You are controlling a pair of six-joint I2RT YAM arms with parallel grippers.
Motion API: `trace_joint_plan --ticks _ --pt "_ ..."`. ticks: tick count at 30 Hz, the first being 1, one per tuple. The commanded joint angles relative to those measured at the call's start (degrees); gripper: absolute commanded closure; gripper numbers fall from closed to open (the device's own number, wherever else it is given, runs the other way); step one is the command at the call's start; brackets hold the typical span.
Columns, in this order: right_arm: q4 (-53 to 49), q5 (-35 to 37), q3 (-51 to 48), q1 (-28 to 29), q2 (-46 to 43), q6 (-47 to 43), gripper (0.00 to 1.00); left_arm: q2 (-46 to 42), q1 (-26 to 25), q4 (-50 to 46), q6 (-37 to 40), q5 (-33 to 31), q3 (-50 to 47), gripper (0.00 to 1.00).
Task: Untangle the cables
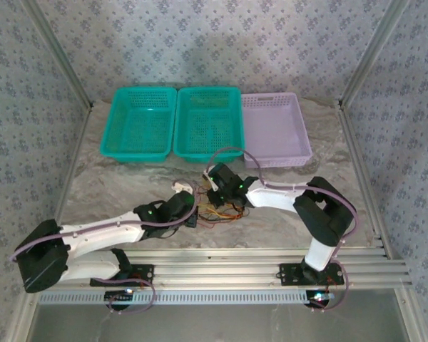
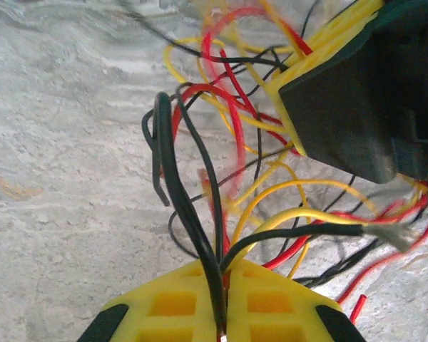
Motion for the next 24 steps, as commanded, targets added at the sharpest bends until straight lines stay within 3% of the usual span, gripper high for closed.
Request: trace_joint_plan --ticks 1,6,13,24 --pt "-0.6 3.6 -0.4 -1.3 -2.6 0.8 0.98 -3.0 -0.2 -3.3 1.3 -2.5 -0.6 1.00" --pt "2.3 7.0 -5.9 -2.9 -12.2 1.1 1.00 -8.2 2.1 -9.2 1.9 -4.7 -0.5 1.00" --pt "6.4 5.9 -13.9 -6.9 -27.5 2.2 1.00 -17.4 10.4 -16.1 2.2 -3.9 -0.4 1.00" --pt "-1.1 8.8 -18.5 -13.5 -48.2 6.9 1.00 -20.6 18.4 -23.2 4.8 -2.8 3.7 1.00"
